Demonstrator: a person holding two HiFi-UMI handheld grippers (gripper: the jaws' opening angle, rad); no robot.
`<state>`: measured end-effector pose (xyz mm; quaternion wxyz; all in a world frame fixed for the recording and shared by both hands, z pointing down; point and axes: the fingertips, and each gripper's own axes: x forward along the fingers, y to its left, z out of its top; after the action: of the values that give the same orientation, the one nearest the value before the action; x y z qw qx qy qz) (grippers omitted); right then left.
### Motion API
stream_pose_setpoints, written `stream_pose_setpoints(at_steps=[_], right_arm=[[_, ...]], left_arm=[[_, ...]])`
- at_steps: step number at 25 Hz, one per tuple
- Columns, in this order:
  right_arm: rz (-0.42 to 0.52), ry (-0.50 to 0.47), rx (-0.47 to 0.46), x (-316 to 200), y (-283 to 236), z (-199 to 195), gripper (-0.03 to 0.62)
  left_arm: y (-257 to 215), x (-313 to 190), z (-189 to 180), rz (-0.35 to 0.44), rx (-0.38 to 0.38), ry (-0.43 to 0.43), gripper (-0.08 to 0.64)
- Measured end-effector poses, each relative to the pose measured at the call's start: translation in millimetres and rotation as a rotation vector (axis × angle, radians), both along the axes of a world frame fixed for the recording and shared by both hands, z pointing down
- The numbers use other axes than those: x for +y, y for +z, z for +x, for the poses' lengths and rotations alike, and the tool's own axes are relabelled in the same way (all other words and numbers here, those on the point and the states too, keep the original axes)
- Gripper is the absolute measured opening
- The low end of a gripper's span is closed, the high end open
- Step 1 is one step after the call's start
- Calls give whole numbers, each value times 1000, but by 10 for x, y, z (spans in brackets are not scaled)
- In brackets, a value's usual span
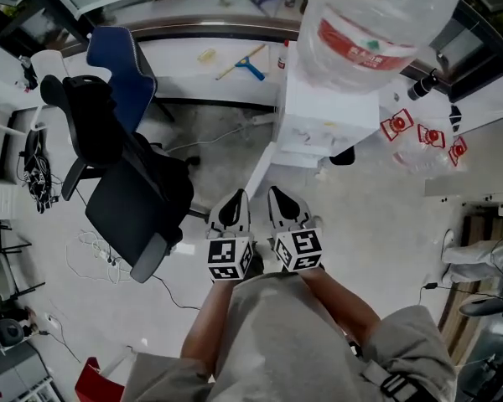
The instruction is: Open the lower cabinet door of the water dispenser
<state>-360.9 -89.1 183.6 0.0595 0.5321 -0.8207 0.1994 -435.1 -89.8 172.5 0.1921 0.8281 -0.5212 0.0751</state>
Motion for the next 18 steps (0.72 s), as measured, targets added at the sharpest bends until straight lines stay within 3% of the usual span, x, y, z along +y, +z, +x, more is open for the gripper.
stream_pose_setpoints(at_steps=[10,18], right_arm=[[138,84,-33,3,-538,123,9],[187,86,-21,6,-624,93,9]], left_arm=[[-598,-15,153,173,-11,106,8],[-661,-9,145,209,-11,124,8]])
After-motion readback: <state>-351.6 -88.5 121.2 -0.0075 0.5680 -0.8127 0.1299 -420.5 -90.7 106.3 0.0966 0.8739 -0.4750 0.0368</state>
